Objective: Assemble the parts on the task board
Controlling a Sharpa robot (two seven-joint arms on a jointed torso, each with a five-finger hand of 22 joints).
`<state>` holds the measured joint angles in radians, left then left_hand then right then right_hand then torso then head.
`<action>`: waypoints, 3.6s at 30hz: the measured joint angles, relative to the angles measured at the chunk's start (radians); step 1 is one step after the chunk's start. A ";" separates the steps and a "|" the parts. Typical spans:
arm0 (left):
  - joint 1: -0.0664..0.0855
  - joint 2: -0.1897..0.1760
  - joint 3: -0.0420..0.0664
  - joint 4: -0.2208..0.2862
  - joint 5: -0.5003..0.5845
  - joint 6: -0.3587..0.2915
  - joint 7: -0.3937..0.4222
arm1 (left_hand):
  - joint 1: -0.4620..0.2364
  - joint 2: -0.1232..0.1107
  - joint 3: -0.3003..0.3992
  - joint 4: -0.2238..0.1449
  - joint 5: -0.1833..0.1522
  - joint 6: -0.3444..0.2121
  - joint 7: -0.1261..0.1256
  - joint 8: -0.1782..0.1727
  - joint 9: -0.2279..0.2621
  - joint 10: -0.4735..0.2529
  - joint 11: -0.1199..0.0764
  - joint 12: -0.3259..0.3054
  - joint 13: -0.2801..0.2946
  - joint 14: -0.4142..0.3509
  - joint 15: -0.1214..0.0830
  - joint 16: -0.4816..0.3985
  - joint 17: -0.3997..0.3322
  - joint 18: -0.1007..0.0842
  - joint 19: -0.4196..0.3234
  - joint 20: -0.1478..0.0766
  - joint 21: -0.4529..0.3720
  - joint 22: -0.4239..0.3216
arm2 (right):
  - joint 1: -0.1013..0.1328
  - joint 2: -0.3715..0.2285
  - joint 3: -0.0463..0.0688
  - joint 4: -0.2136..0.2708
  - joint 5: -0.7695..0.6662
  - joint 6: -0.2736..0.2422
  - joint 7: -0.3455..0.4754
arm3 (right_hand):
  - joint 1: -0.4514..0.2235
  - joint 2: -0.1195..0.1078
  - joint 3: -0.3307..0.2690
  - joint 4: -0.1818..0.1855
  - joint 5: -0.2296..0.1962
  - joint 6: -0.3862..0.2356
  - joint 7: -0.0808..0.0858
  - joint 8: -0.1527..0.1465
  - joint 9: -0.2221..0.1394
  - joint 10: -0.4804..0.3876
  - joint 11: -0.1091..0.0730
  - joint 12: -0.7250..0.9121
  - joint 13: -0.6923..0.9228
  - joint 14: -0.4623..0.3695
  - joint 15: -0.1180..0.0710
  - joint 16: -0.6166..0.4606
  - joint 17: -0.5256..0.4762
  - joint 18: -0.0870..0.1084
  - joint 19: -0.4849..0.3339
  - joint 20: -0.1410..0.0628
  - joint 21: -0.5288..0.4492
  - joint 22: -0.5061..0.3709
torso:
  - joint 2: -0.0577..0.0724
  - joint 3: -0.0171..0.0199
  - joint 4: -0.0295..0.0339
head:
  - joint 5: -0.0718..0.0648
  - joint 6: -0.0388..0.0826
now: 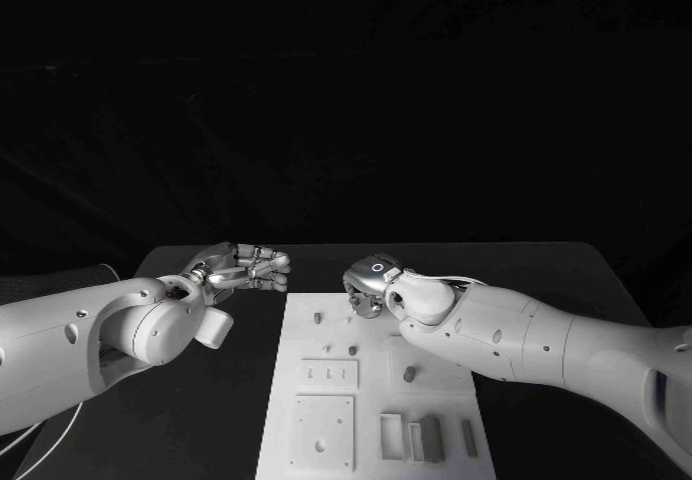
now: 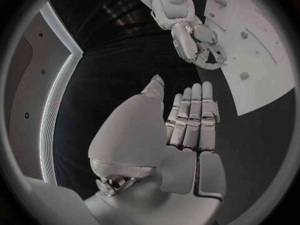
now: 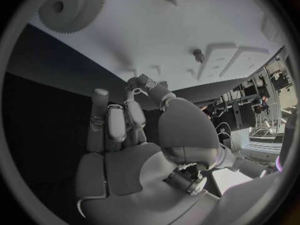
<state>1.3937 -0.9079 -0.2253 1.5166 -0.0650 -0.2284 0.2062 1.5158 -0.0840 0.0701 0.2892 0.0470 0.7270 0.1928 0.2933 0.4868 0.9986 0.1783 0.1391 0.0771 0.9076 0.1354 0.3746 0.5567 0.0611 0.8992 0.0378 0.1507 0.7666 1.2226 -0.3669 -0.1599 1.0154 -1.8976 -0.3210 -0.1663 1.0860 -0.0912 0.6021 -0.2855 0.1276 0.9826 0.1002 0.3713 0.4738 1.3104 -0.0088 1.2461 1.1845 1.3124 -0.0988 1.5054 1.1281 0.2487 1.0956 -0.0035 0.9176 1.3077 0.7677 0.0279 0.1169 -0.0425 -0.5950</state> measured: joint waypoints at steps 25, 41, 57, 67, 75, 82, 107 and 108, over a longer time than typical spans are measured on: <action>0.002 -0.001 0.000 0.001 -0.001 0.000 -0.001 | 0.000 0.000 -0.002 0.002 0.000 0.000 0.000 0.000 -0.002 0.000 0.000 -0.001 -0.001 0.000 0.000 -0.004 0.002 0.006 0.000 0.000 -0.004 -0.001 | -0.002 0.006 0.000 -0.006 0.001 0.015 0.000 | 0.000 0.000 0.002 -0.003 -0.001 0.000 0.004 -0.001 0.004 0.000 0.000 0.000 -0.001 -0.002 0.002 0.000 -0.003 0.000 0.000 0.000 0.000 0.000 | 0.000 -0.0020 -0.0004 | 0.006 -0.005; 0.008 -0.002 0.000 0.007 -0.001 -0.001 -0.001 | 0.000 0.000 -0.002 0.002 0.000 0.000 0.000 0.000 -0.003 0.004 0.004 -0.001 -0.002 0.000 0.000 -0.004 0.002 0.005 0.000 0.000 -0.004 -0.001 | -0.003 0.011 0.000 -0.007 0.002 0.018 0.000 | -0.001 -0.001 0.005 0.000 -0.001 -0.003 0.004 -0.007 0.004 0.000 0.000 0.000 -0.001 -0.003 0.003 0.000 -0.003 0.000 0.000 0.000 0.000 0.000 | 0.001 -0.0027 -0.0001 | 0.007 -0.014; 0.010 -0.002 0.000 0.006 -0.002 -0.001 -0.001 | 0.000 0.000 -0.005 0.000 0.000 0.000 0.000 0.000 -0.004 0.004 0.004 -0.005 -0.002 0.000 0.000 -0.008 0.003 0.000 0.000 0.000 -0.004 -0.002 | -0.004 0.027 -0.001 -0.030 0.012 0.026 0.003 | 0.004 -0.006 0.007 0.002 -0.001 -0.037 0.020 -0.036 -0.003 -0.012 0.012 -0.028 -0.024 -0.007 0.007 0.000 -0.028 0.001 -0.001 0.001 0.000 0.000 | 0.001 -0.0021 -0.0013 | 0.009 -0.015; 0.011 -0.004 0.000 0.006 -0.002 -0.002 -0.002 | 0.000 0.000 -0.005 0.000 0.000 0.000 0.000 0.000 -0.004 0.004 0.004 -0.005 -0.002 0.000 0.000 -0.008 0.004 -0.003 0.000 0.000 -0.004 -0.002 | -0.003 0.025 0.000 -0.035 0.028 0.027 0.002 | -0.007 -0.054 0.015 0.010 -0.001 -0.118 0.043 -0.088 -0.035 -0.026 0.036 -0.043 -0.046 -0.023 0.022 0.000 -0.045 0.001 -0.004 0.004 0.000 0.000 | 0.000 -0.0027 -0.0011 | 0.011 -0.018; 0.012 -0.004 0.000 0.007 -0.002 -0.003 -0.002 | 0.000 0.000 -0.005 0.000 0.000 0.000 0.000 0.000 -0.004 0.004 0.004 -0.005 -0.002 0.000 0.000 -0.008 0.004 -0.007 0.000 0.000 -0.004 -0.001 | -0.003 0.022 0.000 -0.026 0.037 0.030 0.002 | -0.007 -0.054 0.021 0.015 -0.001 -0.118 0.043 -0.088 -0.035 -0.026 0.036 -0.043 -0.046 -0.019 0.026 0.000 -0.044 0.000 -0.004 0.004 0.000 0.000 | 0.000 -0.0028 -0.0013 | 0.011 -0.018; 0.012 -0.007 0.000 0.007 -0.002 -0.003 -0.002 | 0.000 0.000 -0.005 0.000 0.000 0.000 0.000 0.000 -0.004 0.004 0.004 -0.005 -0.002 0.000 0.000 -0.008 0.003 -0.008 0.000 0.000 -0.004 -0.002 | -0.003 -0.008 0.000 0.006 0.041 0.026 0.002 | -0.007 -0.054 0.021 0.015 -0.001 -0.118 0.043 -0.088 -0.035 -0.026 0.036 -0.043 -0.045 -0.019 0.026 0.000 -0.042 0.001 -0.004 0.004 0.000 0.000 | 0.001 -0.0028 -0.0014 | 0.011 -0.018; 0.022 -0.030 0.000 -0.013 -0.002 -0.009 0.000 | 0.008 -0.008 -0.007 0.002 0.000 0.000 0.000 -0.004 -0.007 0.004 0.004 -0.008 -0.004 0.000 0.000 -0.011 0.006 0.002 0.000 0.000 -0.008 -0.003 | 0.045 -0.331 0.047 0.273 0.148 0.018 -0.047 | -0.020 -0.164 0.040 0.145 -0.001 -0.152 0.063 -0.104 -0.052 -0.027 0.055 -0.043 -0.051 -0.018 0.043 0.005 -0.061 -0.001 0.002 0.002 0.000 0.000 | 0.003 0.0043 -0.0108 | -0.004 0.001; 0.022 -0.030 0.000 -0.013 -0.002 -0.009 0.000 | 0.008 -0.008 -0.007 0.002 0.000 0.000 0.000 -0.004 -0.007 0.004 0.004 -0.008 -0.004 0.000 0.000 -0.011 0.006 0.002 0.000 0.000 -0.008 -0.003 | 0.043 -0.331 0.047 0.271 0.152 0.021 -0.047 | -0.020 -0.164 0.038 0.147 -0.001 -0.152 0.063 -0.105 -0.053 -0.027 0.055 -0.043 -0.051 -0.018 0.043 0.005 -0.062 -0.001 0.002 0.002 0.000 0.000 | 0.003 0.0047 -0.0113 | -0.005 0.001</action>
<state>1.4160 -0.9381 -0.2253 1.5041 -0.0674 -0.2379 0.2067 1.5237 -0.0920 0.0626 0.2913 0.0470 0.7270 0.1928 0.2896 0.4795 1.0022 0.1818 0.1307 0.0730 0.9075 0.1354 0.3631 0.5625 0.0626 0.8992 0.0379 0.1429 0.7635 1.2655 -0.6976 -0.1131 1.2869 -1.7454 -0.2998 -0.2132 1.0662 -0.2554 0.6399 -0.1388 0.1271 0.8301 0.1635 0.2668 0.4213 1.2829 0.0466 1.2033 1.1333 1.2944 -0.0562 1.5102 1.0666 0.2475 1.0972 -0.0016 0.9175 1.3080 0.7709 0.0326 0.1056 -0.0476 -0.5941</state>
